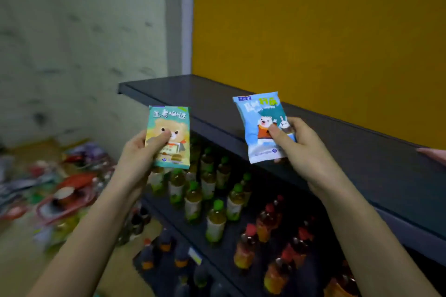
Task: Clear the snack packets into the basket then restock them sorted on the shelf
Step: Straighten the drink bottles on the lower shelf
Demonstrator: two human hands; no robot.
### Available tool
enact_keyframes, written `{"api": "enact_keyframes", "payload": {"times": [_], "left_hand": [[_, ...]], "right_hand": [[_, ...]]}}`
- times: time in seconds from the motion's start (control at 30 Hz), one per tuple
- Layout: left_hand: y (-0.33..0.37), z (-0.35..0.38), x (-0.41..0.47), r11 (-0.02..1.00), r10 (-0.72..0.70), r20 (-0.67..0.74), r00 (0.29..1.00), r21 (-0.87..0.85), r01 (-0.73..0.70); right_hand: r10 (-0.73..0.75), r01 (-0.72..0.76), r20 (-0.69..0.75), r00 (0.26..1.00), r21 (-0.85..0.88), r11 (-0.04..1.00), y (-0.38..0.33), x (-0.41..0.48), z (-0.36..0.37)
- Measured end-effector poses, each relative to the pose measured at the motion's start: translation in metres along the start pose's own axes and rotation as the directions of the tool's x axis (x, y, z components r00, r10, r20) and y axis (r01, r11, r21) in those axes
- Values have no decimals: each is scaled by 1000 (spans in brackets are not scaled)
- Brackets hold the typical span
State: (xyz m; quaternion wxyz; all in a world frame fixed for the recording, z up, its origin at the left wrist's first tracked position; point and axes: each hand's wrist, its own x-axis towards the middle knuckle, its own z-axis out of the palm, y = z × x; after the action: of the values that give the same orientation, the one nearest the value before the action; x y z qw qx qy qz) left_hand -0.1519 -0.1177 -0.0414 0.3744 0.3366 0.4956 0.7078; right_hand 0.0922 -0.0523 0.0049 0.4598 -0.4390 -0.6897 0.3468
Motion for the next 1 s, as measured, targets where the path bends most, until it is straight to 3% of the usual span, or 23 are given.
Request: {"api": "enact_keyframes", "payload": {"times": [0.17, 0.3, 0.43, 0.57, 0.73, 1.0], "left_hand": [[-25, -167, -32, 993, -31, -311, 950, 98, 65], [-41, -286, -68, 983, -84, -516, 852, 95, 155], [-67, -392, -108, 953, -126, -651, 748, 130, 274], [-106, -461, -140, 924, -224, -719, 658, 58, 377], [-161, -525, -153, 879, -372, -753, 543, -98, 467], [-310, -609, -143, 776, -541, -730, 418, -240, 584]], "right_hand": [[30, -44, 271, 962, 46, 998, -2, -35, 175], [67, -130, 492, 868, 95, 987, 1, -76, 306], [160, -241, 622, 766, 47, 969, 16, -124, 414], [252, -334, 704, 664, -23, 942, 43, -168, 497], [375, -403, 789, 487, -179, 898, 91, -202, 568], [564, -470, 752, 341, -383, 795, 221, -241, 676]]}}
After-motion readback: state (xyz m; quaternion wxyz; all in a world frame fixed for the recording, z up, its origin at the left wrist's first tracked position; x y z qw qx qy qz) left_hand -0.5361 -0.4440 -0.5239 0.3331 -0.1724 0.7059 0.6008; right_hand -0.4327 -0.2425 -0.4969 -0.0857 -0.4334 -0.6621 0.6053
